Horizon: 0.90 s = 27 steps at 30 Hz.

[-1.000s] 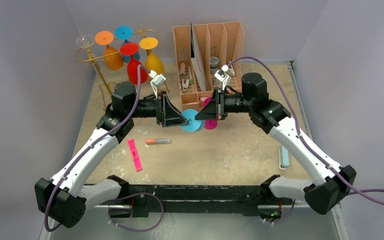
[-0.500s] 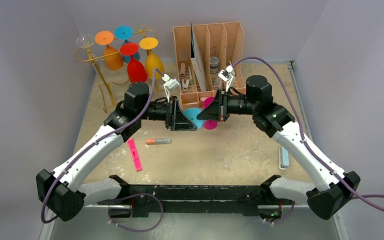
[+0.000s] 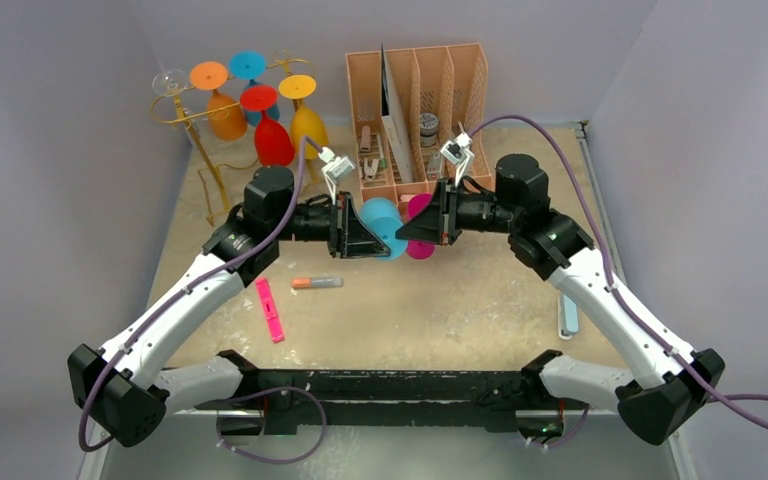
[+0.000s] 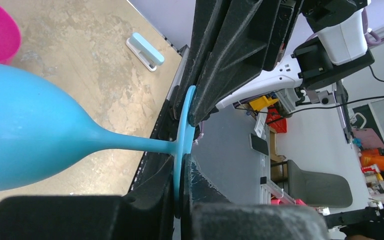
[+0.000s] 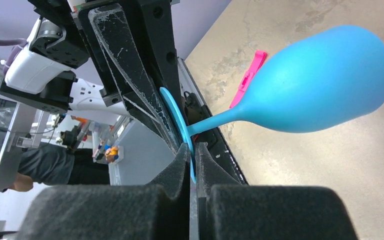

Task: Take the wine glass off the wine glass rack
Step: Place the wine glass at the center of the board.

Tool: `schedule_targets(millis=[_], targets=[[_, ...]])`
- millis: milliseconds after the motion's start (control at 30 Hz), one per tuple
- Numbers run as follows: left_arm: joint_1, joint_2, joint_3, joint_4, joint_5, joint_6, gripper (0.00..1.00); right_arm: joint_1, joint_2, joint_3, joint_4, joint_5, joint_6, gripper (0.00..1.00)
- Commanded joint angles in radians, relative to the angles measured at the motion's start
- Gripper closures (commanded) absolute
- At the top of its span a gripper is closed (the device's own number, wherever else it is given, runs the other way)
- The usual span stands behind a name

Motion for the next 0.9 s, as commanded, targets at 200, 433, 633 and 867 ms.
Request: schedule_targets(millis=[200, 433, 633, 867], targets=[[-0.003, -0.106, -0.011, -0.085, -0.005, 0.243, 1.0, -0.003, -0.076, 0.15, -0.303, 0.256, -0.247, 0.3], [-0.003, -0.307, -0.141, -0.11, -0.015, 0.558, 1.0, -0.028, -0.052, 0.248, -0.485, 0.507, -0.259, 0.08], [-0.002, -0.393, -0.188, -0.204, -0.019, 0.777, 1.0, -0.158, 0.06, 0.313, -0.555, 0.305, -0.088, 0.01], [-0.001, -0.43, -0.187, -0.325, -0.035, 0.945, 1.0, -0.158, -0.017, 0.141, -0.215, 0.166, 0.059, 0.01]])
